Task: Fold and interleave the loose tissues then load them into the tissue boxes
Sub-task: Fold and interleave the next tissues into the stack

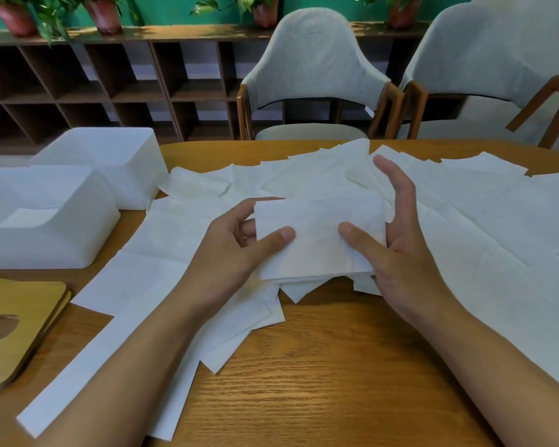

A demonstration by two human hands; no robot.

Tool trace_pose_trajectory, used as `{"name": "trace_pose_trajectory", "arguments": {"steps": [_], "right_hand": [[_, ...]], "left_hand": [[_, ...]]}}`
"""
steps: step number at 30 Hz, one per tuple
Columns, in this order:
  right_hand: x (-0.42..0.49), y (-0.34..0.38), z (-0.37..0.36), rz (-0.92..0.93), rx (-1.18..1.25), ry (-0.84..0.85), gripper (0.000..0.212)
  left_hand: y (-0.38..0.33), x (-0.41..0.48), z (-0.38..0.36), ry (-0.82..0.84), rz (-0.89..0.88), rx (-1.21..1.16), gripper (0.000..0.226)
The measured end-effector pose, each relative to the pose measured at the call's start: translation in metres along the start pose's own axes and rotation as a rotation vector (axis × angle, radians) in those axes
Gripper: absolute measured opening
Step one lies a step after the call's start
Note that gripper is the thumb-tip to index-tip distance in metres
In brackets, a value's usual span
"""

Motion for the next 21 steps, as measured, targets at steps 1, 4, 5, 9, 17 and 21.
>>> {"name": "trace_pose_trajectory", "arguments": {"steps": [1,4,5,9,17,21], "right_hand": [[0.000,0.001,0.001,-0.002,-0.059,-0.004,0.074],[0.001,0.002,0.002,-0.008,-0.095,0.013,0.072],[0.002,0.001,0.002,-0.014,-0.084,0.012,0.071],[0.002,0.001,0.001,-0.008,-0.020,0.100,0.073],[0.001,-0.011,0.001,-0.113,-0.074,0.189,0.032],[0.003,-0.013,0.005,-0.108,-0.169,0.156,0.031]], "left_hand": [[-0.001,0.000,0.002,-0.033,-0.019,0.026,0.040],[0.004,0.002,0.007,-0.040,0.004,-0.062,0.042],[0.006,0.002,0.007,-0.014,0.029,-0.124,0.042],[0.006,0.001,0.006,-0.013,0.054,-0.154,0.035],[-0.003,-0.001,0.008,-0.001,-0.056,0.006,0.049],[-0.003,0.000,0.007,0.022,-0.055,0.012,0.038]]}}
Point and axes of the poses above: each hand's wrist, its own x-axis towards the middle knuckle, its own z-axis out of the back of the hand, y = z × x, the point moved 6 cm from there along x, towards the middle knuckle, and after that the axes turned 7 degrees about y, right-handed, at the moved point
